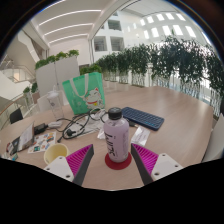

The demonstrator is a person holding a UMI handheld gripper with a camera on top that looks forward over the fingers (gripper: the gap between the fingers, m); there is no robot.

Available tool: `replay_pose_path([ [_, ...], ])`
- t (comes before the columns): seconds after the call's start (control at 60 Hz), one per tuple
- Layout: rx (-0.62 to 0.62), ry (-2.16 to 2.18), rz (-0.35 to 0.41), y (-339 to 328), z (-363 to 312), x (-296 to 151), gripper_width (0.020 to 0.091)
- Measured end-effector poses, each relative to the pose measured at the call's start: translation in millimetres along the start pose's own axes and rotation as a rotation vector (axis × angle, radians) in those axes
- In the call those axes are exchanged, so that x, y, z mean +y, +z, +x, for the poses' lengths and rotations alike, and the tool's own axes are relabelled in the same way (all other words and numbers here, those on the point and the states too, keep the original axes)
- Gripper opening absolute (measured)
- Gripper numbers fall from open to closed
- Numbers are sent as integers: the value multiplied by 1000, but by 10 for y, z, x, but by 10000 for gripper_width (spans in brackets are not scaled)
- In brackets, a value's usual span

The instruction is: Pour water

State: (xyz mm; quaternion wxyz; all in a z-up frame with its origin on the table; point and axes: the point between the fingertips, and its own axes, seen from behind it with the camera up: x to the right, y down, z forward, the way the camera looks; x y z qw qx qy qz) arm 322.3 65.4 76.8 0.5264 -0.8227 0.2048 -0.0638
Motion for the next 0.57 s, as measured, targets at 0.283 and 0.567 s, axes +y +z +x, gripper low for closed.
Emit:
replay_pose_path([
  [0.283,-3,-70,-38,-1694,-476,187,834],
  [0.567,42,-118,24,-3436,-1077,116,830],
])
